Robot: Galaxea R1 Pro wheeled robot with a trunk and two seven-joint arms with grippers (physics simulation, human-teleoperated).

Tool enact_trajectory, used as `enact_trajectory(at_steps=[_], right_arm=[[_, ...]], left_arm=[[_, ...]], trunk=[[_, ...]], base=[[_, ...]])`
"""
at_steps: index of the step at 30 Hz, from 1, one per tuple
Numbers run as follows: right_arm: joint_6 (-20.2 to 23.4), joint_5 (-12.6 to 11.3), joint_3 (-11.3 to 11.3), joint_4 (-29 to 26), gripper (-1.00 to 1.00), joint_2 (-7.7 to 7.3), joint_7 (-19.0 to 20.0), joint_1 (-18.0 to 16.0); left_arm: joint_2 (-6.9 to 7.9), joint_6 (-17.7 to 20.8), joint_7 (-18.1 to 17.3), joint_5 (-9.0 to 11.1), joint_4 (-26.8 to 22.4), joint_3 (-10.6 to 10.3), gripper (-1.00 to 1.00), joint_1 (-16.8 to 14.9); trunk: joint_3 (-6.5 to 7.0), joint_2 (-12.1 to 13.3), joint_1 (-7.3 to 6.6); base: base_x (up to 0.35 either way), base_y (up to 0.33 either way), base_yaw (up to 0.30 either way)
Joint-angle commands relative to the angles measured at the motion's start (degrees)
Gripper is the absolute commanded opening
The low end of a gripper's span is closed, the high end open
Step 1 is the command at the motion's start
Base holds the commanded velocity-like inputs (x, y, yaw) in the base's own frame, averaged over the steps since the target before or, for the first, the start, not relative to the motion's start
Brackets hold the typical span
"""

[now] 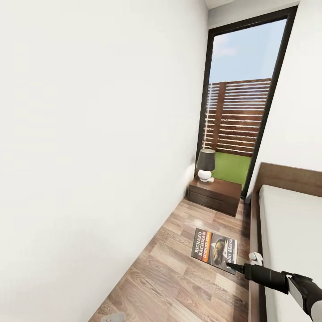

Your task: In the bedroom, move the book from the bed onto either nightstand, and place the two sandals side by side next to the bed.

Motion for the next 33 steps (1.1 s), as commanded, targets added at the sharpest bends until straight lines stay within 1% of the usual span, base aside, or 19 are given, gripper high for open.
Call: enact_trajectory(at_steps=[1,5,11,15,18,23,29,33], right_arm=[[0.6,0.2,-0.4,0.0,-1.00,0.02,0.2,0.0],[0.6,0.2,-0.4,0.0,-1.00,0.02,0.2,0.0],[0.6,0.2,-0.4,0.0,-1.00,0.07,0.2,0.0],[0.6,0.2,-0.4,0.0,-1.00,0.09,0.2,0.0],[0.6,0.2,-0.4,0.0,-1.00,0.09,0.2,0.0],[0.6,0.2,-0.4,0.0,-1.00,0.10,0.2,0.0],[0.6,0.2,-0.4,0.0,-1.00,0.08,0.2,0.0],[0.6,0.2,-0.4,0.0,-1.00,0.09,0.2,0.0]], left_arm=[[-0.11,0.2,0.2,0.4,-0.2,-0.5,1.00,-0.2],[-0.37,1.1,0.1,0.4,-0.9,-0.5,1.00,-0.8],[-0.24,1.5,-0.8,0.4,-1.0,-0.6,1.00,-1.0],[-0.23,1.6,-1.2,0.3,-1.0,-0.7,1.00,-1.0],[-0.17,1.6,-1.4,0.3,-1.1,-1.4,1.00,-1.0],[-0.09,1.6,-1.5,0.4,-1.1,-2.3,1.00,-1.0],[-0.06,1.6,-1.5,0.4,-1.1,-2.7,1.00,-1.0],[-0.05,1.5,-1.6,0.3,-1.1,-2.8,1.00,-1.0]], trunk=[[-0.02,0.0,0.02],[-0.02,0.0,0.02],[-0.02,0.0,0.02],[0.02,0.0,0.02],[0.08,0.0,0.02],[0.16,0.0,0.02],[0.19,0.0,0.02],[0.19,0.0,0.02]], base=[[0.000,0.000,0.000],[0.000,0.000,0.000],[0.000,0.000,-0.012],[0.002,0.002,-0.126],[0.051,0.053,-0.196],[0.151,0.159,-0.175],[0.211,0.207,-0.058],[0.188,0.101,-0.075]])
